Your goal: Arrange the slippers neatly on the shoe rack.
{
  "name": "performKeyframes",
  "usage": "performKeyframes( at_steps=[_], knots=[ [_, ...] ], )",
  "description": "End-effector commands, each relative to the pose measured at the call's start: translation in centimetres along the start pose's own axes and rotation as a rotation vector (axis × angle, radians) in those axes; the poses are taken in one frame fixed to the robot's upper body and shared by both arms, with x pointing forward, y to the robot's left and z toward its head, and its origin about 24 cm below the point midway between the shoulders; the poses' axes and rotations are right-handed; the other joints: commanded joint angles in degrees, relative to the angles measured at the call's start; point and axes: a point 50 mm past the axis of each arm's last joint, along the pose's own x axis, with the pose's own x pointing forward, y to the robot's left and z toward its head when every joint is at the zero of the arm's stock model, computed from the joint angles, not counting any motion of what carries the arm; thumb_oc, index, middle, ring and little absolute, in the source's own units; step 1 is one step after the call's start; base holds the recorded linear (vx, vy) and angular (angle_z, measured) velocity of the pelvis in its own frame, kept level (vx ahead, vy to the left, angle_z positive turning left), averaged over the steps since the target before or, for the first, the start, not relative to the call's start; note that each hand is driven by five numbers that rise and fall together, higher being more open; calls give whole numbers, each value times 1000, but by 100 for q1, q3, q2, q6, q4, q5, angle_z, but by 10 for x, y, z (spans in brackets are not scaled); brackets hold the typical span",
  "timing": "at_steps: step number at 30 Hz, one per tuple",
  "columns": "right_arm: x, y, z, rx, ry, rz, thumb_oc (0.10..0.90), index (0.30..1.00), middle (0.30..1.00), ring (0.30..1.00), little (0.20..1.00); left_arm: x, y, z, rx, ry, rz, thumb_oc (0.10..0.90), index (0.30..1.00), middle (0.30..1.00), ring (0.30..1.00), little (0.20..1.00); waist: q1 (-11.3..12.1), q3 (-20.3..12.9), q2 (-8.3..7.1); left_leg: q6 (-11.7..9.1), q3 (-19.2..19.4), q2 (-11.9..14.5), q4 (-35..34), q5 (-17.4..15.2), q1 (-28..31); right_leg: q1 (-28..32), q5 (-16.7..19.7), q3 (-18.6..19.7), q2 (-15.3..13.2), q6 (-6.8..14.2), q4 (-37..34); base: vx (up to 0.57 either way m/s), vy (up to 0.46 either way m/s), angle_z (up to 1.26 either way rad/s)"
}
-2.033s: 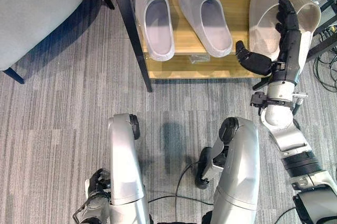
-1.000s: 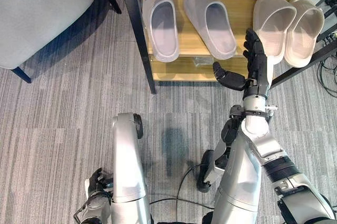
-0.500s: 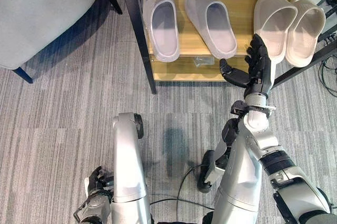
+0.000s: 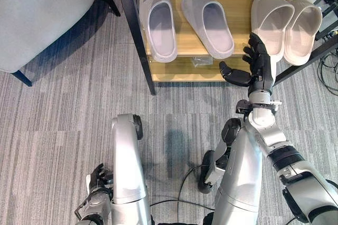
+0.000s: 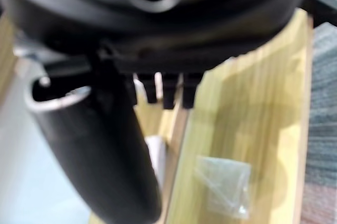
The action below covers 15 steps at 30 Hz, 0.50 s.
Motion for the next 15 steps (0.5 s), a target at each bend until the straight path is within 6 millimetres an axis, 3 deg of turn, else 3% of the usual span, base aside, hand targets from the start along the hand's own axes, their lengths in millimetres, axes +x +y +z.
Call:
performKeyframes(
  at_steps=[1, 15],
  knots=[
    [29, 31, 104, 150, -374, 208, 800, 900, 900, 900, 900, 0, 9, 0, 23, -29, -8, 800, 900, 900, 900, 900, 519, -212, 65, 626, -145, -184, -266, 108, -87, 81, 17, 493, 125, -573, -212, 13, 31, -1],
    [3, 53, 96, 239, -322, 409, 800, 900, 900, 900, 900, 2, -1, 6, 22, -29, -40, 800, 900, 900, 900, 900, 464, -212, 34, 601, -189, -150, -249, 119, -87, 81, 40, 486, 114, -570, -245, 0, 0, 0]
  ],
)
